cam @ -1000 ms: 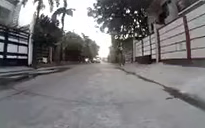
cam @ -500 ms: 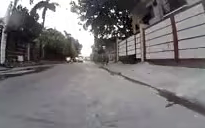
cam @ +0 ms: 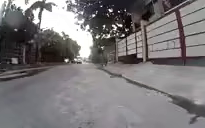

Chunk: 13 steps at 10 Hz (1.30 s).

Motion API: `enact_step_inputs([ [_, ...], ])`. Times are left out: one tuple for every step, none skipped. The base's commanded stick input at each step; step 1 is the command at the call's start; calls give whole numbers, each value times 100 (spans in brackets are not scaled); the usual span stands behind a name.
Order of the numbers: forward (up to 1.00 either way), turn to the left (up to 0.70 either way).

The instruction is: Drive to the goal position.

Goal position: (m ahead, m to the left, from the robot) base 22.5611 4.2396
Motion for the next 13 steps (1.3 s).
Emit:
enact_step_inputs([
  [100, 0],
  [100, 0],
  [100, 0],
  [100, 0],
  [100, 0],
  [100, 0],
  [100, 0],
  [100, 0],
  [100, -3],
  [100, -25],
  [100, -35],
  [100, -30],
  [100, -5],
])
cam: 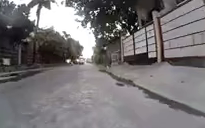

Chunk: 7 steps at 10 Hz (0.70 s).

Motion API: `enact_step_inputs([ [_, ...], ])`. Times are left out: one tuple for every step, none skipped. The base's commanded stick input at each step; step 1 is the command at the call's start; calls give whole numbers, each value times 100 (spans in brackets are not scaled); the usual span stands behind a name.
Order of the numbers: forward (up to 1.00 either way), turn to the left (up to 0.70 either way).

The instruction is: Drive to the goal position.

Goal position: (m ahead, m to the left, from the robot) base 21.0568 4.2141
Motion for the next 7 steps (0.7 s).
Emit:
enact_step_inputs([
  [100, 0],
  [100, 0],
  [100, 0],
  [100, 0],
  [100, 0],
  [100, 0],
  [100, 0],
])
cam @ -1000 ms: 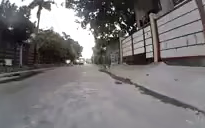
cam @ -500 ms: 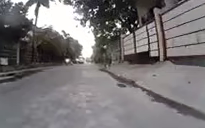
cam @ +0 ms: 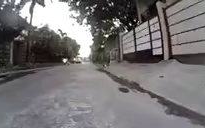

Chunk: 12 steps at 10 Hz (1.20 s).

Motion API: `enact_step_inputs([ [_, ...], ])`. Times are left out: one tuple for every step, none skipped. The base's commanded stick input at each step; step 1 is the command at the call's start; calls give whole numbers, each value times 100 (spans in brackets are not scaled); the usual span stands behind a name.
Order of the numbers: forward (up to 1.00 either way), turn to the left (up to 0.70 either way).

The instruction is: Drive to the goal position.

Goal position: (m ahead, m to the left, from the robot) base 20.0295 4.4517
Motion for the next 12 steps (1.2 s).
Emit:
enact_step_inputs([
  [100, 0],
  [100, 0],
  [100, 0],
  [100, 0],
  [100, 0],
  [100, 0],
  [100, 0],
  [100, 0],
  [100, 0],
  [100, 0],
  [100, 0],
  [100, 0],
])
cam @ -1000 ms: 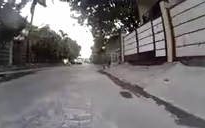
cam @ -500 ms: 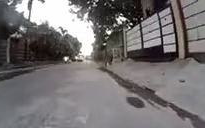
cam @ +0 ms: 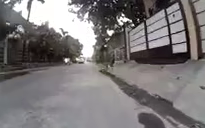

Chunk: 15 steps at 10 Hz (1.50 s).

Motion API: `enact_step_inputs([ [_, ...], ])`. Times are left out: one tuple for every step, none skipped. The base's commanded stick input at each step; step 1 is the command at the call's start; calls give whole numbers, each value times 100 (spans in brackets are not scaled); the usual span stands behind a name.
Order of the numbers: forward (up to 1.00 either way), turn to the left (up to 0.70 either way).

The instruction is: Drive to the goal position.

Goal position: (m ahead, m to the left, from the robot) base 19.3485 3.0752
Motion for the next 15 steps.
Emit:
enact_step_inputs([
  [100, 0],
  [100, 0],
  [100, 0],
  [100, 0],
  [100, 0],
  [100, 0],
  [100, 0],
  [100, 0],
  [100, 0],
  [100, 0],
  [100, 0],
  [100, 0],
  [100, 0],
  [100, 0],
  [100, 0],
])
